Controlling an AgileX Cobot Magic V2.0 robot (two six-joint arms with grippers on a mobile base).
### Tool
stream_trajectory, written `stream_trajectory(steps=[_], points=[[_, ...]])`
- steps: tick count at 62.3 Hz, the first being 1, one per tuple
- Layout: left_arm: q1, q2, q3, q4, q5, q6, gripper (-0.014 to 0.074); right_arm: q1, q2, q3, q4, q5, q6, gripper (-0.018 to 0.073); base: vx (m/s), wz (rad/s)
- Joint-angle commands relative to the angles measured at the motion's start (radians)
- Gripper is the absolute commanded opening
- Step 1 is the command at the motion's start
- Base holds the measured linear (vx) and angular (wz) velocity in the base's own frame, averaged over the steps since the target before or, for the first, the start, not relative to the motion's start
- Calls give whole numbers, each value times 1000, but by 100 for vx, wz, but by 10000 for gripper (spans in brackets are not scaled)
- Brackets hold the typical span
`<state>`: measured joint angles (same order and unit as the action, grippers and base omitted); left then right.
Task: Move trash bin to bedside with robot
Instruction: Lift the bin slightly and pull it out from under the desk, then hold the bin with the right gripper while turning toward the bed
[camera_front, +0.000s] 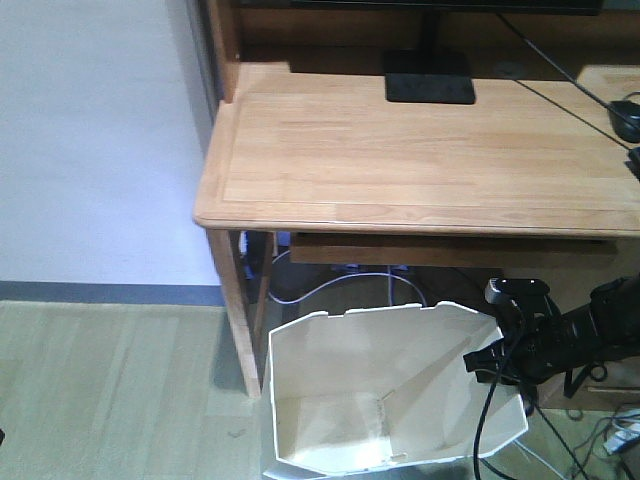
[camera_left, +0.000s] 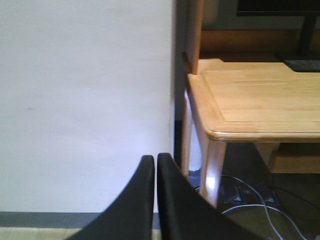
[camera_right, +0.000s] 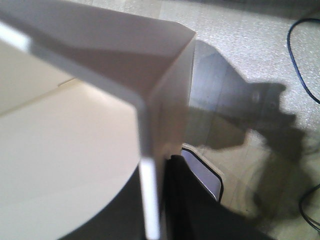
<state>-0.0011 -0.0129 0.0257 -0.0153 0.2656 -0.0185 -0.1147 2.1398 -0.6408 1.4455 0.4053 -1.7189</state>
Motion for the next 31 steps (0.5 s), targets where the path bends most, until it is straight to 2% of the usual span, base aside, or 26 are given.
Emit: stream_trajectory(steps=[1,31], points=[[-3,-14,19,-3,-69,-4,-6,-2,-62,-10,30,204,4,-5,-6,30],[-3,-14,19,-3,-69,-4,-6,-2,-62,-10,30,204,4,-5,-6,44]])
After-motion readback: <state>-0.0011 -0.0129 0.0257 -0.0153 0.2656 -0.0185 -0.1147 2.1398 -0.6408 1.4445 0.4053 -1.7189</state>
